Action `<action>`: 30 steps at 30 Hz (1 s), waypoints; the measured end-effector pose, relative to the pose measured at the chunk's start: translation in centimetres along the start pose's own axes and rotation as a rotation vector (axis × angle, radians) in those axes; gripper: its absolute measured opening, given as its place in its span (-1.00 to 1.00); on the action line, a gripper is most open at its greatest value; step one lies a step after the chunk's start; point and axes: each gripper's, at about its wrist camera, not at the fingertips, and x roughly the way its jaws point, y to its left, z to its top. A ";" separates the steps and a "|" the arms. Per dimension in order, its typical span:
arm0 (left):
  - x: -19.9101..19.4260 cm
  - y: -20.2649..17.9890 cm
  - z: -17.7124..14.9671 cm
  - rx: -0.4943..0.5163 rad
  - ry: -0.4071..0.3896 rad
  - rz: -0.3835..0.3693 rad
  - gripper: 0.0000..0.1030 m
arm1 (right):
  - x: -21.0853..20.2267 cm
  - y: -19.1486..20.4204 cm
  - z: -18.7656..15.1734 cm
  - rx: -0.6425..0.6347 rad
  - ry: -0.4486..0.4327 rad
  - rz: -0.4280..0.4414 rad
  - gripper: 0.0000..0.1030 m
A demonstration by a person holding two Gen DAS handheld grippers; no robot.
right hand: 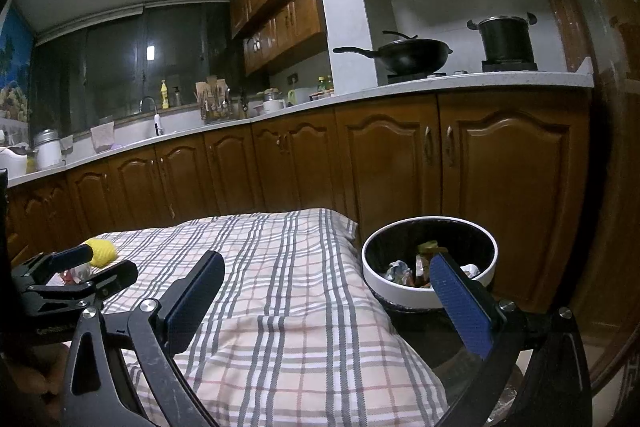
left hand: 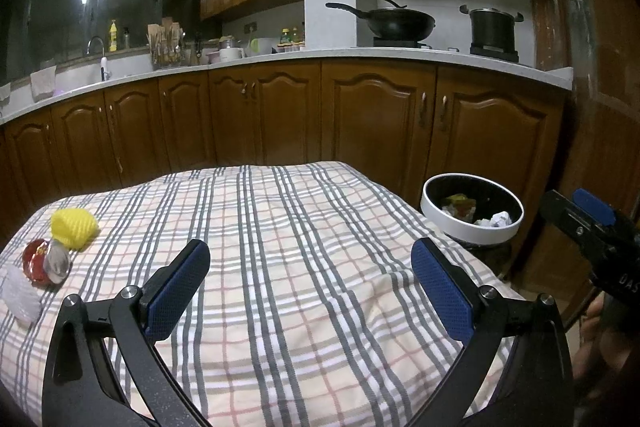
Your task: Collect trash
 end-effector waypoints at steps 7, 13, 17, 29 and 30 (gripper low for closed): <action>0.0 -0.1 0.0 0.001 -0.001 0.002 0.99 | 0.0 0.1 0.0 0.002 0.000 0.002 1.00; 0.0 0.1 0.1 0.001 0.000 -0.003 0.99 | 0.0 0.2 0.0 0.003 -0.001 0.004 1.00; 0.0 -0.1 0.0 0.002 -0.001 0.000 0.99 | 0.0 0.4 0.2 0.001 -0.002 0.006 1.00; 0.0 0.0 0.1 0.006 -0.003 -0.002 0.99 | 0.0 0.6 0.5 0.004 -0.005 0.013 1.00; 0.0 0.0 0.1 0.006 -0.003 -0.003 0.99 | 0.0 0.7 0.5 0.005 -0.006 0.014 1.00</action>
